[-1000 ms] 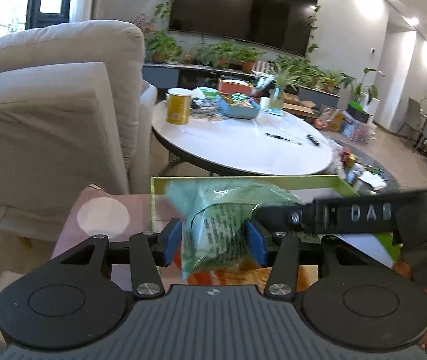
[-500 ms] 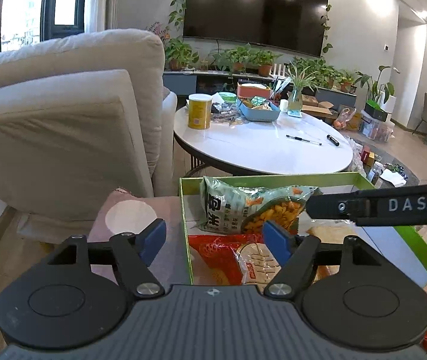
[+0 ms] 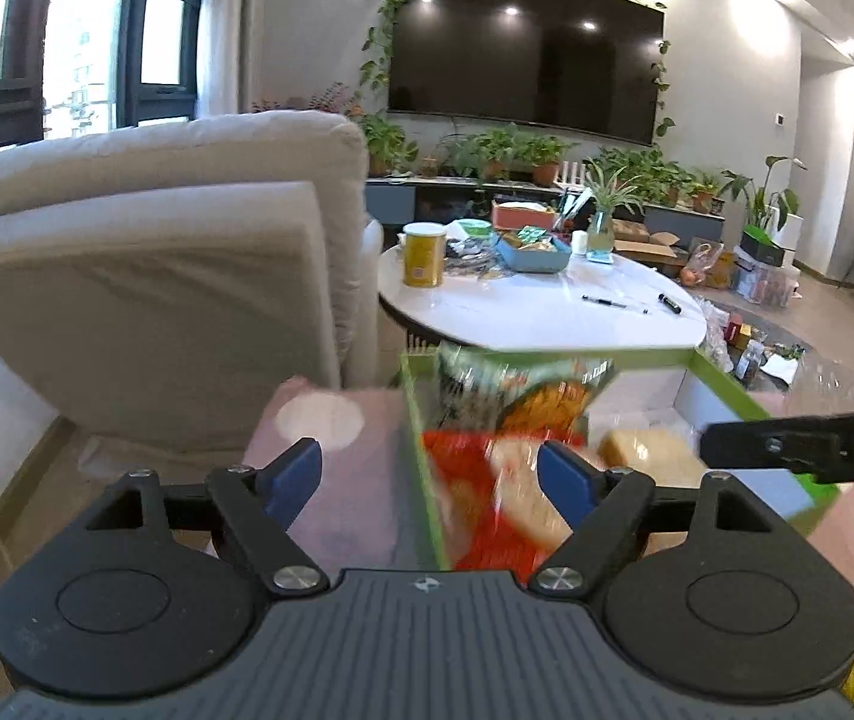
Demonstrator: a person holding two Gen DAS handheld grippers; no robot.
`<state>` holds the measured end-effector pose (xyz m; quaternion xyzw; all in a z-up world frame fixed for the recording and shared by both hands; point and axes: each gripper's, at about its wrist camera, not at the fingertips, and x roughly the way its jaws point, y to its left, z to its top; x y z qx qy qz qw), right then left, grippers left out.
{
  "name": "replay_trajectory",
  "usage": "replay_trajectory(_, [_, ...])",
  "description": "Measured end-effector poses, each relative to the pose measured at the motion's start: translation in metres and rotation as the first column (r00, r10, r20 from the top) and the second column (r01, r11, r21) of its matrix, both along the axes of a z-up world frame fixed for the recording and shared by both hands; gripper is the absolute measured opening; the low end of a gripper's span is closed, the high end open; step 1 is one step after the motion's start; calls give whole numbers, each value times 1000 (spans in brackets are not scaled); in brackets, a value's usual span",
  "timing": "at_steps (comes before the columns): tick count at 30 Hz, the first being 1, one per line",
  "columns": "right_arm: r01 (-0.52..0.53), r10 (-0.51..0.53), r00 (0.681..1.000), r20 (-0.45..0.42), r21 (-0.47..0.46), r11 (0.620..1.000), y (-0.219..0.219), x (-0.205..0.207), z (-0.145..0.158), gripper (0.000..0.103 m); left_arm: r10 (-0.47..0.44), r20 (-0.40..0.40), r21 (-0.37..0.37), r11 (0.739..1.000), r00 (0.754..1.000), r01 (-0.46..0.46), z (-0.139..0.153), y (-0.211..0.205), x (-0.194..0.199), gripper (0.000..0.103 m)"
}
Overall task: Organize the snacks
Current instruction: 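Carry the green-and-white packet into the green box and release it, then move the right gripper back toward the remaining red chip bags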
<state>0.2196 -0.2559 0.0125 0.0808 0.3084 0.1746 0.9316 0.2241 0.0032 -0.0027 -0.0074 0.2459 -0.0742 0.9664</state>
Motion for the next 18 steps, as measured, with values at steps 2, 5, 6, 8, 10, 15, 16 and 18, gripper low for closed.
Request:
replay_trajectory(2, [-4,4,1000,-7,-5,1000,-3,-15,-7,47,8,-12,0,1000,1000,-8,-6,6,-17,77])
replay_trajectory(5, [-10,10,999,-30,8,1000,-5,-37,-16,47,21,-46,1,1000,999,-21,-17,12,-42,77])
replay_trajectory(6, [-18,19,999,-39,15,1000,-5,-45,-18,47,19,-59,2,1000,998,-19,-21,13,-50,77])
replay_trajectory(8, [-34,34,998,-56,15,999,0,-58,-20,47,12,-75,1,1000,997,-12,-27,14,-61,77])
replay_trajectory(10, [-40,40,997,-71,12,999,5,-69,-23,47,-3,-92,-6,1000,996,3,-32,13,-72,77])
replay_trajectory(15, [-62,65,989,-132,26,998,20,-79,-31,47,-33,-127,-15,999,991,31,-42,7,-89,77])
replay_trajectory(16, [-61,64,988,-141,29,998,21,-83,-34,47,-39,-133,-19,999,990,37,-44,6,-92,77])
replay_trajectory(18, [-57,63,984,-168,42,997,27,-82,-40,47,-51,-144,-22,999,988,48,-48,6,-97,77])
